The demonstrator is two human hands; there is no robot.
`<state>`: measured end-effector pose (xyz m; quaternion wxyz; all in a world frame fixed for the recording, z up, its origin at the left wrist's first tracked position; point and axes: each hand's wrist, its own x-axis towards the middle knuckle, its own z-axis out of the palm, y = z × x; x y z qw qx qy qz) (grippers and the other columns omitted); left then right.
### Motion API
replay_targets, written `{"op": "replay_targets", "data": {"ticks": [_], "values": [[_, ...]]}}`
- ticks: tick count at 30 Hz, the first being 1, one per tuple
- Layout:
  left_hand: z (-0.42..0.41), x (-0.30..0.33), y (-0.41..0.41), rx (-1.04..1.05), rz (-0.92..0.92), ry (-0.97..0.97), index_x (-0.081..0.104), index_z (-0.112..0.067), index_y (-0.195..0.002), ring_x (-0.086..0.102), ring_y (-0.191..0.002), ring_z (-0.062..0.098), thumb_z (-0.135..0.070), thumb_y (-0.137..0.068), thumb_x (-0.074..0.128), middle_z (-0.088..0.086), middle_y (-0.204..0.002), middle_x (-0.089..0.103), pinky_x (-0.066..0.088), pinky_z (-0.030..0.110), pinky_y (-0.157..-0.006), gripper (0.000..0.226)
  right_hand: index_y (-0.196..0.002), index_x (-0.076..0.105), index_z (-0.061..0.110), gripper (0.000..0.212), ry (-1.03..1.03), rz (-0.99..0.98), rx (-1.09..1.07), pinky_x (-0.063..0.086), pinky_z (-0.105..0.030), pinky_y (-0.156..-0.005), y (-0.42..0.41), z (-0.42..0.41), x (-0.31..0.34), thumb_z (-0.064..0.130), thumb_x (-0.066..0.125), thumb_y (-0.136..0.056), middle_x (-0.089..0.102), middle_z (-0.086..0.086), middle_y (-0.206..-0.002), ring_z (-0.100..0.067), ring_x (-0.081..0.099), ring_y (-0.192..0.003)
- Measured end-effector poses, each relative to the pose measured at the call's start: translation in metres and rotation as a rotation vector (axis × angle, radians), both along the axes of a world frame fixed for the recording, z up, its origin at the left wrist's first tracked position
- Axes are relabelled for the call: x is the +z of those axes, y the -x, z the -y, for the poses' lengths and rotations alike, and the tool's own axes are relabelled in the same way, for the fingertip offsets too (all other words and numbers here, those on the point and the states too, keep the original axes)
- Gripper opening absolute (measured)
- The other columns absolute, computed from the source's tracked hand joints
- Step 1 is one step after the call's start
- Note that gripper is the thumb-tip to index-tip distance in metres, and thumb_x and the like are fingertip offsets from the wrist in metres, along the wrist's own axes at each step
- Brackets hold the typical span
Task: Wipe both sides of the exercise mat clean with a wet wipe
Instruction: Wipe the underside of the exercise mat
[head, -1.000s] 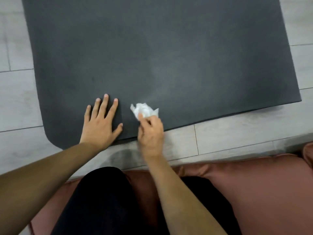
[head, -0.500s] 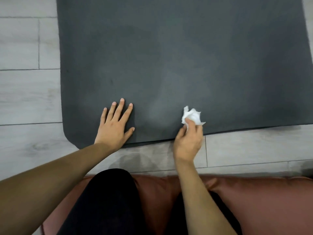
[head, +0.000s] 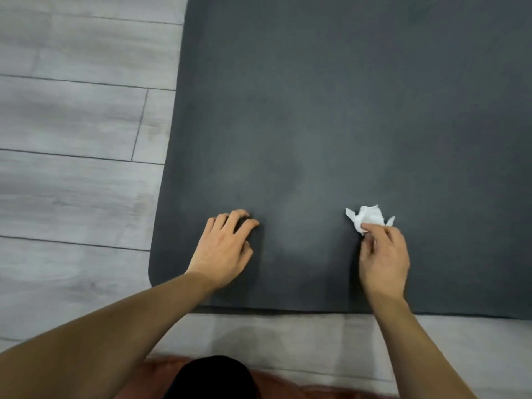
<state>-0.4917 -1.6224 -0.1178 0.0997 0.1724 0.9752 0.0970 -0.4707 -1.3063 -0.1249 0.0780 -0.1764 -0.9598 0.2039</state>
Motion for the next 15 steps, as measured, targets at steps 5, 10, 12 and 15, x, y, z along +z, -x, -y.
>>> {"op": "replay_targets", "data": {"ticks": [5,10,12,15], "values": [[0.019,-0.007,0.052,0.227,-0.021,0.04,0.049,-0.021,-0.147,0.043,-0.136,0.033,-0.037,-0.09,0.045,0.009,-0.155,0.043,0.033,0.046,-0.112,0.058,-0.103,0.07,0.012,0.03,0.081,-0.061,0.191,0.05,-0.041,-0.08,0.039,0.093,-0.005,-0.004,0.064,-0.08,0.062,-0.007,-0.098,-0.029,0.056,-0.085],[0.045,-0.024,0.134,0.332,-0.02,0.062,0.034,-0.025,-0.159,0.025,-0.154,0.032,-0.043,-0.092,0.032,0.011,-0.167,0.028,0.017,0.048,-0.127,0.07,-0.094,0.066,0.017,0.015,0.149,0.01,0.428,0.051,-0.035,-0.073,0.089,0.155,-0.005,0.006,0.065,-0.083,0.057,0.001,-0.09,-0.021,0.053,-0.079],[0.053,-0.029,0.179,0.399,-0.041,0.03,0.028,-0.026,-0.162,0.019,-0.157,0.031,-0.046,-0.092,0.028,0.009,-0.17,0.022,0.013,0.048,-0.128,0.073,-0.093,0.062,0.022,0.011,0.194,0.061,0.466,0.049,-0.029,-0.073,0.105,0.149,-0.003,0.013,0.06,-0.087,0.051,0.008,-0.09,-0.014,0.049,-0.081],[0.055,-0.033,0.241,0.481,-0.027,-0.021,0.019,-0.03,-0.164,0.008,-0.159,0.028,-0.055,-0.091,0.021,0.006,-0.173,0.013,0.006,0.047,-0.129,0.077,-0.103,0.061,0.035,0.02,0.353,0.101,0.426,0.043,-0.017,-0.077,0.137,0.142,0.012,0.018,0.054,-0.094,0.049,0.019,-0.098,-0.003,0.051,-0.093]]}}
